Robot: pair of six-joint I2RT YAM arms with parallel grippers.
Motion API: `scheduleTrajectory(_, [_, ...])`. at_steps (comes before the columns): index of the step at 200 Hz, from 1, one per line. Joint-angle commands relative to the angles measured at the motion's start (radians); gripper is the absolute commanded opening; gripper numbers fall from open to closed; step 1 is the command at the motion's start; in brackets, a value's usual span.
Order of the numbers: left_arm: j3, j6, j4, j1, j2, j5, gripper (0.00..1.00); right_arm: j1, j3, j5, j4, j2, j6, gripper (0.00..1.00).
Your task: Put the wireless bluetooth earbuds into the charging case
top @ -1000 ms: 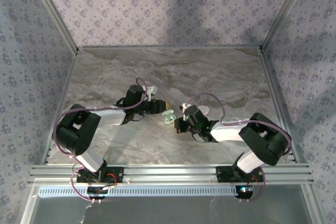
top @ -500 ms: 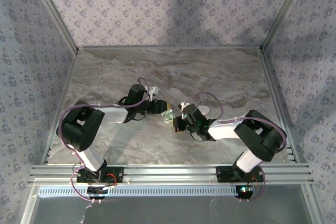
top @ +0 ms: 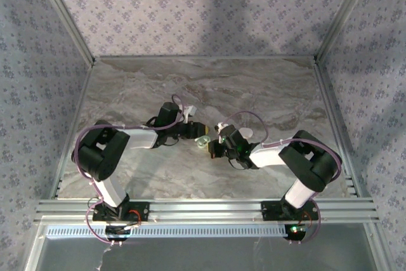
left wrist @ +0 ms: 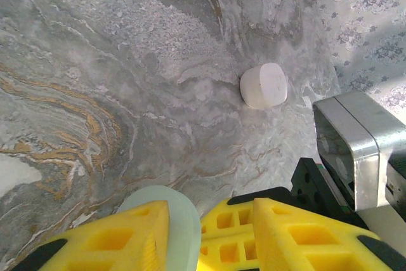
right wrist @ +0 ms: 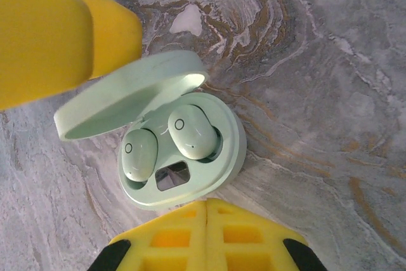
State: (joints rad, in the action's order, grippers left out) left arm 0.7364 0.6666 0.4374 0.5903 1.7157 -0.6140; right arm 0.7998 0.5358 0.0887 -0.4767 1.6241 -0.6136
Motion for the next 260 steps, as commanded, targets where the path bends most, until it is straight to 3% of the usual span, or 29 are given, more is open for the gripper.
scheduleTrajectory(1, [0.022,-0.001,0.002,0.009,0.011,-0.024,0.41,-0.007,0.021,0.003,-0.013,0.008,-0.006,0.00])
scheduleTrajectory(79, [0.015,0.002,0.007,0.013,-0.003,-0.020,0.43,-0.010,0.010,0.010,-0.005,-0.014,-0.030,0.00])
scheduleTrajectory(129, [-0.054,-0.011,0.019,0.008,-0.128,0.069,0.47,-0.001,-0.008,-0.012,0.068,-0.119,-0.022,0.00])
scheduleTrajectory(154, [-0.101,-0.020,0.030,0.007,-0.199,0.134,0.51,0.003,-0.010,-0.025,0.124,-0.188,-0.022,0.13])
scheduleTrajectory(195, [-0.183,-0.056,0.018,0.007,-0.361,0.264,0.63,-0.011,0.008,-0.037,0.257,-0.295,0.057,0.47])
scheduleTrajectory(248, [-0.274,-0.099,-0.016,0.010,-0.567,0.445,0.99,-0.075,0.081,0.015,0.410,-0.320,0.132,0.75])
scheduleTrajectory(260, [-0.292,-0.107,-0.027,0.010,-0.608,0.491,1.00,-0.084,0.106,0.023,0.451,-0.304,0.152,0.80])
